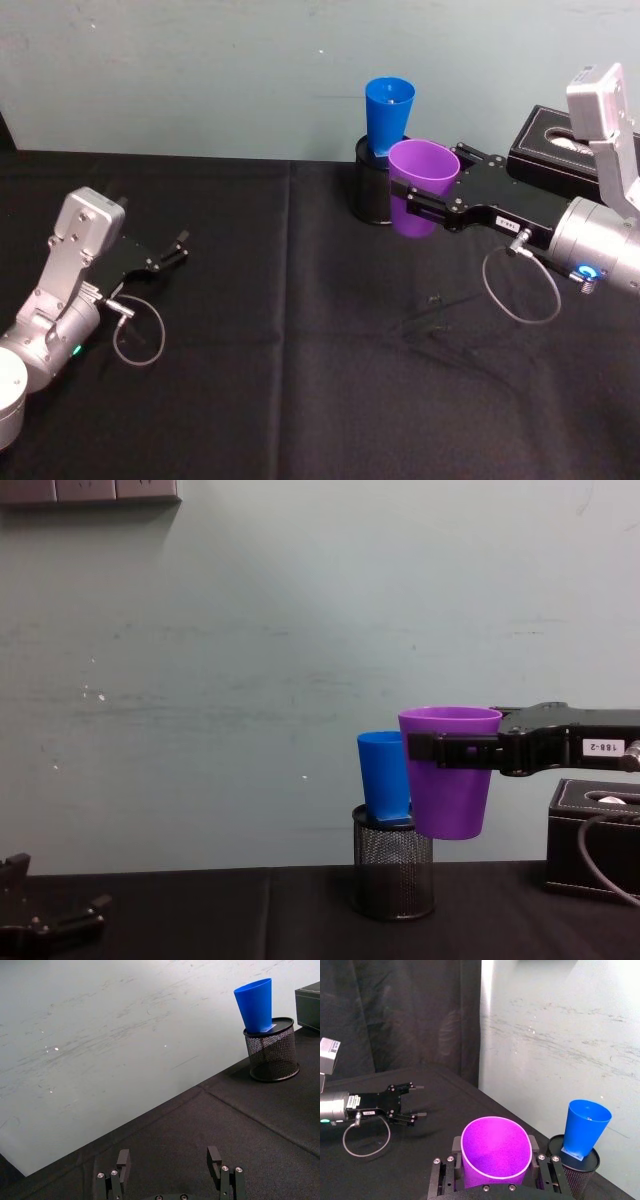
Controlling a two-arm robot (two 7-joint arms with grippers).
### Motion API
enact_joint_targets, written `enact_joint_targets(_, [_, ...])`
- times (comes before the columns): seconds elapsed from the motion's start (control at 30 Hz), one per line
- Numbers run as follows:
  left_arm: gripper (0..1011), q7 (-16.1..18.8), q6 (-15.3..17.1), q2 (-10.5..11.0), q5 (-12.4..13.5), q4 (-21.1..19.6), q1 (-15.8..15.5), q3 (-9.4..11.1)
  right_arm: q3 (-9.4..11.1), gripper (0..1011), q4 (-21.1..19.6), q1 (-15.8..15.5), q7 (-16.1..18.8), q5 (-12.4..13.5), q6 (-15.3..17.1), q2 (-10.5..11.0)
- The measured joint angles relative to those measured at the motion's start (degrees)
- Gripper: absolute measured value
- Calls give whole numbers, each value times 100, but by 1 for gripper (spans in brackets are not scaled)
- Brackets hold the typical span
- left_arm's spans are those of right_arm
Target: Pick up one cup with a gripper and tap it against the other cup.
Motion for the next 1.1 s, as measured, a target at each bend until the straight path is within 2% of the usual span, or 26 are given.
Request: enact_joint_targets(1.1, [1004,0,0,0,0,0,0,0,0,741,0,0,0,-1,0,0])
